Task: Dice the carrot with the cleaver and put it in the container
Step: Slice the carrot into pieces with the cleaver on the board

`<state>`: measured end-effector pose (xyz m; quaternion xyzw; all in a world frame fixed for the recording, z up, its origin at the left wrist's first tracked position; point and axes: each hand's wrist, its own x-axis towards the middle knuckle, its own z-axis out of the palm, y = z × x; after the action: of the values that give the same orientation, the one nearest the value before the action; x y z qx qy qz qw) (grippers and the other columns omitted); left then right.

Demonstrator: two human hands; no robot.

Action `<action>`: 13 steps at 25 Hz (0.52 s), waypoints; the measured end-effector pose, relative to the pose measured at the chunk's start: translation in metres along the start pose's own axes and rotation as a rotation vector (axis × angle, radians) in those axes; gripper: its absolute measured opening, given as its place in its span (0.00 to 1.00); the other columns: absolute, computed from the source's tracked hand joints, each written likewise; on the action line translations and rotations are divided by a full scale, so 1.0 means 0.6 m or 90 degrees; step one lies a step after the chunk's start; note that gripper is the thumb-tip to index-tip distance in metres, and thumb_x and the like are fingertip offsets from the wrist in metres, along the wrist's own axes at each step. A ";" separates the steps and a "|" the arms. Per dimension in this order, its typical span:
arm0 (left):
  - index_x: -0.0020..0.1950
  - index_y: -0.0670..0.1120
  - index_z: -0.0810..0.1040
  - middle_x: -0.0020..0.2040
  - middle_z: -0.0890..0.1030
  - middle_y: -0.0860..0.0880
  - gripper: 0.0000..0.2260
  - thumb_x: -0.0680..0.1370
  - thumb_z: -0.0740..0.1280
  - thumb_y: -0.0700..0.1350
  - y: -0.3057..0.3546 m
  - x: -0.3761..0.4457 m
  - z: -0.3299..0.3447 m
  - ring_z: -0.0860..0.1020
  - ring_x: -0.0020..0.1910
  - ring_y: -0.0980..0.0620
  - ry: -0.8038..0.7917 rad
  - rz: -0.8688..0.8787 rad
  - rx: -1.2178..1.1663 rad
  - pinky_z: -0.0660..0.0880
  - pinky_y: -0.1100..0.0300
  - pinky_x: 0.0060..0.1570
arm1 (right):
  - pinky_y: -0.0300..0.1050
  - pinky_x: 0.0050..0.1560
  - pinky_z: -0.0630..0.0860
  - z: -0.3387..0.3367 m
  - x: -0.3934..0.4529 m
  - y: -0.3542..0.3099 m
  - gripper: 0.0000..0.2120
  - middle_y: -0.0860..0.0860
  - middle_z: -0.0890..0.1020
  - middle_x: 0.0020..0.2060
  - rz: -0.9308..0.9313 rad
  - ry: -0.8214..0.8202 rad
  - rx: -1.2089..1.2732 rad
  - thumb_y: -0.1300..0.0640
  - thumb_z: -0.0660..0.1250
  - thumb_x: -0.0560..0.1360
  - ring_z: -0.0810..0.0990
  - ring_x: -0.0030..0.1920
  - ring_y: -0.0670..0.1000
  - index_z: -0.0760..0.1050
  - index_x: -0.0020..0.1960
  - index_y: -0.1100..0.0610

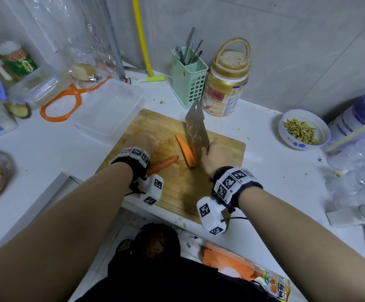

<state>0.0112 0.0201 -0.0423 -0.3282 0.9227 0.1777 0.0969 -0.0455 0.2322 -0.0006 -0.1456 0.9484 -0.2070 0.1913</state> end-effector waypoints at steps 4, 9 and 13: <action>0.47 0.53 0.79 0.38 0.82 0.51 0.12 0.74 0.62 0.58 -0.058 0.020 0.035 0.79 0.33 0.50 0.011 0.007 0.053 0.75 0.56 0.32 | 0.56 0.45 0.81 0.007 -0.006 -0.014 0.10 0.55 0.75 0.43 0.005 -0.022 0.023 0.52 0.53 0.82 0.81 0.40 0.59 0.66 0.48 0.57; 0.52 0.47 0.77 0.49 0.77 0.49 0.07 0.79 0.63 0.48 -0.018 -0.014 -0.005 0.78 0.45 0.46 0.058 0.055 0.015 0.72 0.55 0.41 | 0.57 0.44 0.81 0.008 -0.012 -0.025 0.11 0.56 0.77 0.45 0.008 -0.030 0.020 0.51 0.53 0.82 0.82 0.39 0.59 0.67 0.48 0.57; 0.52 0.47 0.79 0.52 0.79 0.49 0.06 0.77 0.66 0.45 0.003 -0.018 -0.009 0.78 0.51 0.47 0.023 0.170 0.028 0.76 0.55 0.48 | 0.56 0.43 0.82 0.009 -0.019 -0.032 0.11 0.57 0.78 0.45 0.003 -0.018 0.014 0.50 0.53 0.82 0.82 0.39 0.60 0.66 0.49 0.57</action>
<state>0.0181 0.0251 -0.0335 -0.2033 0.9635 0.1627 0.0626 -0.0296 0.2178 0.0070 -0.1441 0.9437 -0.2147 0.2064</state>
